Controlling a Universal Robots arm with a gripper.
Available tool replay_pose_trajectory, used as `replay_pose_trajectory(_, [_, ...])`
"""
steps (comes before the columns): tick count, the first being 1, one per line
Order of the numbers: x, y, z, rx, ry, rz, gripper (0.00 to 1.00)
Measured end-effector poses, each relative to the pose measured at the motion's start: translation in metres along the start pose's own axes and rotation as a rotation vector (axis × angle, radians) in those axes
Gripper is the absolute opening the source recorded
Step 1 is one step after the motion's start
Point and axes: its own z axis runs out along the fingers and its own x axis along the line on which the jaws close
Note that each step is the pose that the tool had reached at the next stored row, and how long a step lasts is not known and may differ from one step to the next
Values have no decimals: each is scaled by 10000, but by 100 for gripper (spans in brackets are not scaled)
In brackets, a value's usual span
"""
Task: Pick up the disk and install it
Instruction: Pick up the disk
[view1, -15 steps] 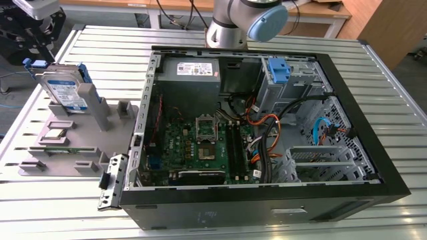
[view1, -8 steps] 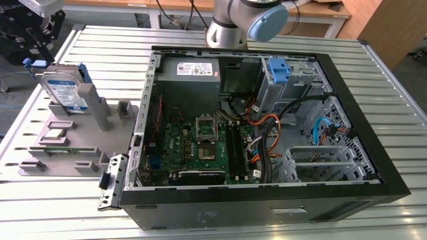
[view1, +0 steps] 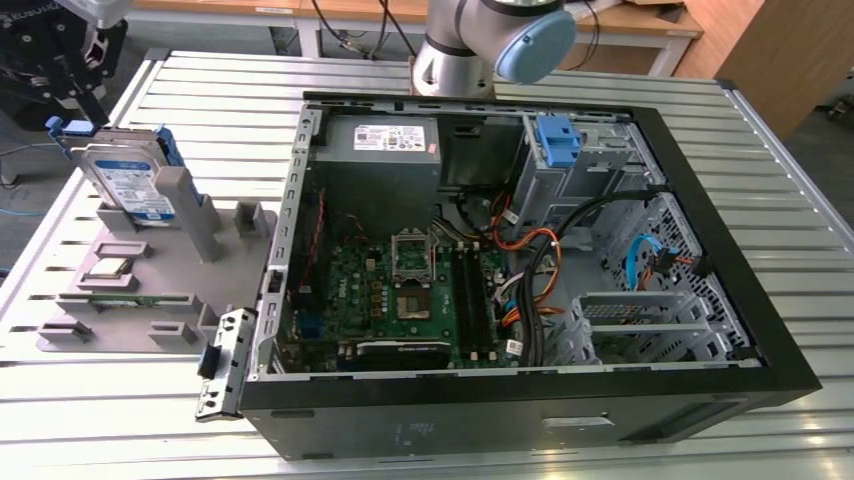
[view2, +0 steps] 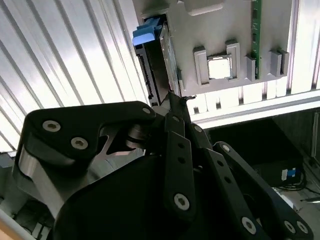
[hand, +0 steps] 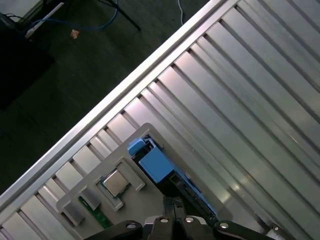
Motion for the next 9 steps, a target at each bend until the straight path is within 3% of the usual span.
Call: replay_pose_trajectory(9, [0, 0, 4, -43, 76, -1632, 10])
